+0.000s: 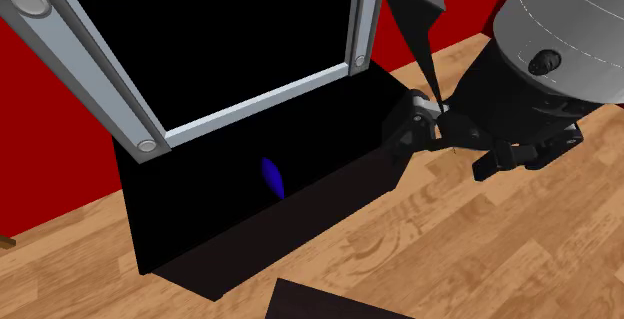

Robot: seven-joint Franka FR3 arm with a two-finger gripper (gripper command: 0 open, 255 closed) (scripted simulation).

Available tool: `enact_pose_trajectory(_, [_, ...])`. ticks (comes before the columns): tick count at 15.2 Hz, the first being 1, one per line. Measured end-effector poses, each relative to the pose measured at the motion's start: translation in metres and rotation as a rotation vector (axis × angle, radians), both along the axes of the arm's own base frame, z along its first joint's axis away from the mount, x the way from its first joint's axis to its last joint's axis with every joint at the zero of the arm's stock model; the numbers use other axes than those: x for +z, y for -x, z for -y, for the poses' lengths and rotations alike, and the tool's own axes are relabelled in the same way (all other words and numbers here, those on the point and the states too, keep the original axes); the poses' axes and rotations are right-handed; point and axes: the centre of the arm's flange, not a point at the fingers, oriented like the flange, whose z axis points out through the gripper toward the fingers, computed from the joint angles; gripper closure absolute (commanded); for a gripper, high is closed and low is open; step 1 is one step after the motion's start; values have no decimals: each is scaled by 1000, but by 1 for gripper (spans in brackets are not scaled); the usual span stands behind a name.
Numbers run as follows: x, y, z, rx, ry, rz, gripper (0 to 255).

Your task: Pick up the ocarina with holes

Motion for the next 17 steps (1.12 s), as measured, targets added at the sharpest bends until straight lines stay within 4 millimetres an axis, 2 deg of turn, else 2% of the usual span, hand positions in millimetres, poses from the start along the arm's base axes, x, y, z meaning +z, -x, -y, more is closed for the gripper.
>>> enact_pose_trajectory(2, [-4, -2, -3, 3, 1, 0, 0])
enact_pose_trajectory(4, [-19, -12, -16, 16, 5, 0, 0])
enact_pose_trajectory(15, [-124, -73, -97, 97, 32, 6, 0])
enact_pose_trajectory(17, [-137, -84, -112, 112, 37, 8, 0])
